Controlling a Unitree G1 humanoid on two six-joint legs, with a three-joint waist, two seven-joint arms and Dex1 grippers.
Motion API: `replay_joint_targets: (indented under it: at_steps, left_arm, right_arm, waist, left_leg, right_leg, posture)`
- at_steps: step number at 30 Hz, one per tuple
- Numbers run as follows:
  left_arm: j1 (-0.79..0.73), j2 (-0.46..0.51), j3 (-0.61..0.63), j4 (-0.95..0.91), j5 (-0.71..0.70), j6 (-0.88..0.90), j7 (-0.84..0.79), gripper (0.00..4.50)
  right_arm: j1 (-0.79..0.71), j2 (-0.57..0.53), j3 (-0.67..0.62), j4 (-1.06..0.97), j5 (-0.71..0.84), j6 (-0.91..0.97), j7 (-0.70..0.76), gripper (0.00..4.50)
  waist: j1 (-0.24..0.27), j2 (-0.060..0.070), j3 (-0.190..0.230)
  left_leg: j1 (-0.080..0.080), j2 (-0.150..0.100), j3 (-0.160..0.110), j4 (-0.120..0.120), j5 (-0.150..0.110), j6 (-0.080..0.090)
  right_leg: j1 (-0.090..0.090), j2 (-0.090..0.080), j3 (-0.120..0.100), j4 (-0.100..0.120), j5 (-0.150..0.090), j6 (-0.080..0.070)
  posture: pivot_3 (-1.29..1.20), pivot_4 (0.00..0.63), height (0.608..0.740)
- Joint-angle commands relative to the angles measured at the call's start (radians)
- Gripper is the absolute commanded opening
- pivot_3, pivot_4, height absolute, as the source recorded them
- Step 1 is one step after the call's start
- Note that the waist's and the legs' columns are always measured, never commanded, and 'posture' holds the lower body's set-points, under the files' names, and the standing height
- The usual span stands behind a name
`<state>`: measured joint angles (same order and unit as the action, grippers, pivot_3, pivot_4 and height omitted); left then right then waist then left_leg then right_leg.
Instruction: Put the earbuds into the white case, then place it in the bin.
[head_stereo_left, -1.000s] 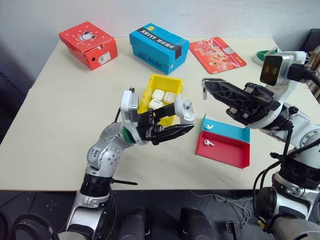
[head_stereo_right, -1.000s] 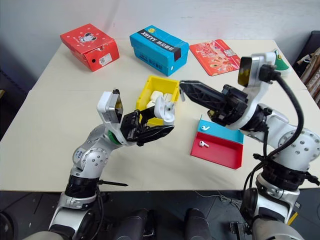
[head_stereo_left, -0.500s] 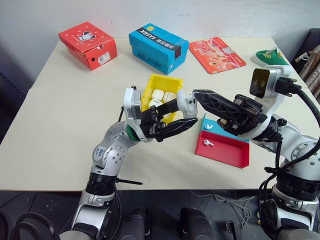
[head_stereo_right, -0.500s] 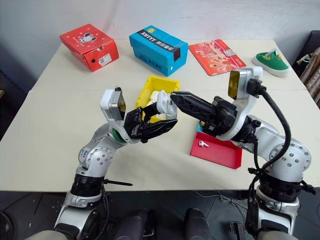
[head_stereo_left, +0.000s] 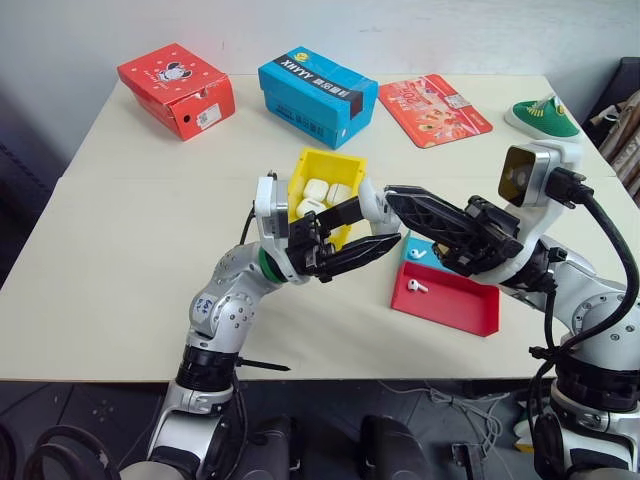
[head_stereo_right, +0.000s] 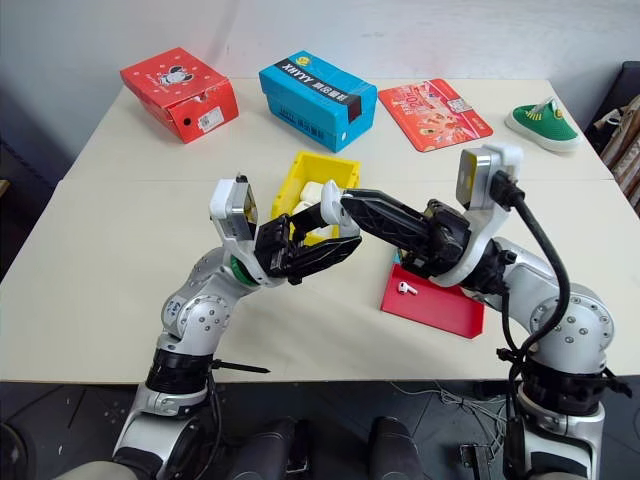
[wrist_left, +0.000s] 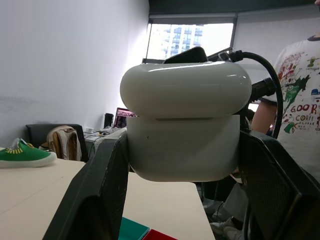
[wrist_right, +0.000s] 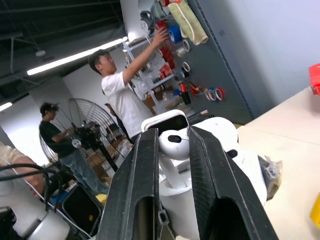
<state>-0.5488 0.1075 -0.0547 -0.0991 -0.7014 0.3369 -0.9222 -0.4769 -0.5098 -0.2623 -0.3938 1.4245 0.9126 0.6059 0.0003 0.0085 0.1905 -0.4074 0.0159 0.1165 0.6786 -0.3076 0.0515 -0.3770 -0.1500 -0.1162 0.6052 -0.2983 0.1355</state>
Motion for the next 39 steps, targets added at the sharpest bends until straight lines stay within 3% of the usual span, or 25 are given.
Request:
replay_joint_targets:
  at_steps: [1,5,10,15,19,22,25,31,39]
  left_arm:
    - [-0.034,-0.024,0.026,-0.031,-0.017,-0.04,0.01,2.8]
    - [-0.036,-0.031,0.025,-0.031,-0.017,-0.044,0.009,2.8]
    - [-0.032,-0.035,0.024,-0.039,-0.019,-0.042,0.0,2.8]
    - [-0.004,0.006,0.034,-0.055,-0.006,-0.037,-0.017,2.8]
    - [0.014,0.108,-0.01,-0.055,0.117,-0.084,-0.046,2.8]
    - [0.007,0.212,-0.085,-0.015,0.306,-0.163,-0.038,2.8]
    - [-0.01,0.263,-0.137,0.002,0.4,-0.182,-0.032,2.8]
    - [-0.041,0.259,-0.189,0.009,0.481,-0.149,0.004,2.8]
    - [-0.032,0.256,-0.2,-0.013,0.477,-0.122,0.006,2.8]
  right_arm:
    - [0.029,-0.022,0.044,-0.04,-0.052,-0.005,0.015,0.45]
    - [0.042,-0.038,0.058,-0.044,-0.066,-0.014,0.024,0.45]
    - [0.066,-0.063,0.039,-0.072,-0.081,-0.047,0.046,2.05]
    - [0.142,-0.206,-0.091,-0.079,0.07,0.012,0.061,3.85]
    - [0.182,-0.281,-0.137,-0.074,0.005,-0.018,0.093,3.85]
    - [0.167,-0.335,-0.087,-0.081,-0.202,-0.113,0.175,3.19]
    - [0.138,-0.362,0.005,-0.099,-0.356,-0.194,0.267,2.13]
    - [0.003,-0.309,0.224,-0.134,-0.544,-0.246,0.282,0.02]
    - [-0.069,-0.298,0.352,-0.128,-0.744,-0.248,0.248,0.02]
  waist:
    - [0.0,0.0,0.0]
    - [0.001,0.0,0.0]
    - [0.002,0.0,0.0]
    - [0.01,-0.001,0.001]
    - [0.013,-0.001,0.001]
    - [0.014,-0.001,0.001]
    - [0.018,-0.001,0.001]
    - [0.021,-0.001,0.001]
    - [0.023,-0.001,0.001]
  left_leg:
    - [0.0,0.0,0.0,0.0,0.0,0.0]
    - [0.0,0.0,0.0,0.0,0.0,0.0]
    - [0.0,0.0,0.0,0.0,0.0,0.0]
    - [-0.001,-0.001,0.0,0.0,-0.001,0.002]
    - [0.0,0.0,0.0,-0.001,-0.001,0.002]
    - [0.0,0.0,0.002,-0.001,-0.001,0.001]
    - [0.0,0.0,0.002,-0.001,-0.002,0.001]
    - [0.0,0.001,0.002,-0.002,-0.002,0.0]
    - [-0.002,0.0,0.001,-0.001,-0.002,0.0]
  right_leg:
    - [0.0,0.0,0.0,0.0,0.0,0.0]
    - [0.0,0.0,0.0,0.0,0.0,0.0]
    - [0.0,0.0,0.0,-0.001,0.0,0.0]
    - [0.001,-0.001,0.0,-0.002,0.0,0.0]
    - [0.001,-0.001,-0.001,-0.004,0.0,0.001]
    - [0.0,0.0,0.0,-0.007,0.0,0.001]
    - [0.0,0.0,0.0,-0.009,0.0,0.001]
    - [-0.001,0.0,0.0,-0.008,0.0,0.001]
    - [-0.001,-0.001,-0.002,-0.005,0.0,0.001]
  posture:
    - [0.0,0.15,0.74]
    - [0.0,0.15,0.74]
    - [0.0,0.15,0.74]
    - [0.0,0.15,0.74]
    - [0.0,0.15,0.74]
    - [0.0,0.15,0.74]
    - [0.0,0.15,0.74]
    - [0.0,0.15,0.74]
    - [0.0,0.15,0.74]
